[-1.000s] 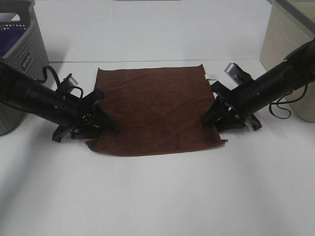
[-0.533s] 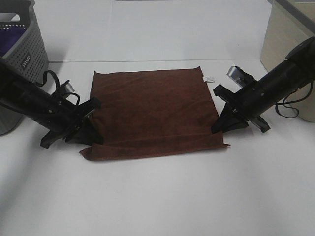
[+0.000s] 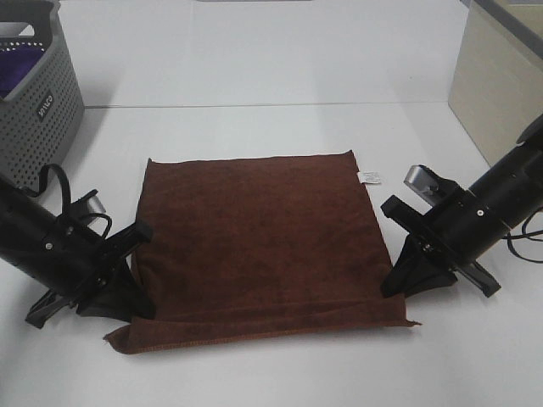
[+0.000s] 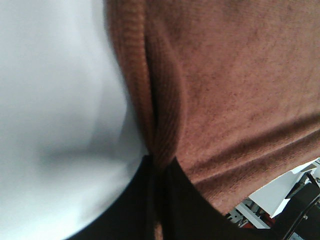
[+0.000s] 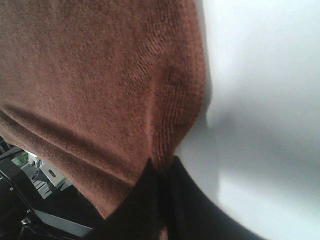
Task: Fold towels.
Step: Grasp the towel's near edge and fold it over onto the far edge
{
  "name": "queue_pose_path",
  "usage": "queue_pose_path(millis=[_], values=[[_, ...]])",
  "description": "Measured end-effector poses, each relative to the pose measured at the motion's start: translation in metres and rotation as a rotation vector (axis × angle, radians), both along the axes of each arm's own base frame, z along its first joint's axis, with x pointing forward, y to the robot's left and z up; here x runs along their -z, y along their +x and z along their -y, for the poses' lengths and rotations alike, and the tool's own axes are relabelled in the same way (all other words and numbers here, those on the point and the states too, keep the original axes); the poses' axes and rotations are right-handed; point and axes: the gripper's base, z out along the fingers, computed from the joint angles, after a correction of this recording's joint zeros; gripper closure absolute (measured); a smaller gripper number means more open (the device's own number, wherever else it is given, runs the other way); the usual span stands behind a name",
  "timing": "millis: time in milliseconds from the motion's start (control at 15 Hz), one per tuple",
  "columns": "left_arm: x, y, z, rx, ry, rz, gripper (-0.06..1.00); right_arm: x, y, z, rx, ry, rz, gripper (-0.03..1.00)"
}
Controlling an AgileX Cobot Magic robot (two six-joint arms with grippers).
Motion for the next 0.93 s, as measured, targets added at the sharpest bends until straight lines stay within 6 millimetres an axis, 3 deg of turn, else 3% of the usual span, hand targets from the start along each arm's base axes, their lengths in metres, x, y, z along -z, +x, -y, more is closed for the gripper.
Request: queue_pose_path(millis=[133, 267, 667, 800, 933], values=[[-0.003, 0.004, 0.001, -0.004, -0.003, 0.013, 0.93, -0.005, 0.004, 0.0, -0.005, 0.002, 0.02, 0.97], [-0.011, 0.019, 0.002, -0.007, -0.007, 0.058, 0.93, -0.021, 0.024, -0.002, -0.029, 0.019, 0.087, 0.97], [-0.072, 0.097, 0.009, -0.041, 0.011, 0.288, 0.93, -0.097, 0.107, -0.007, -0.059, 0.001, 0.42, 0.97], [-0.084, 0.116, 0.01, -0.042, 0.027, 0.342, 0.93, -0.103, 0.125, -0.013, -0.062, -0.002, 0.464, 0.97], [-0.089, 0.134, 0.01, -0.03, 0.057, 0.383, 0.93, -0.095, 0.144, -0.018, -0.068, -0.01, 0.475, 0.97]])
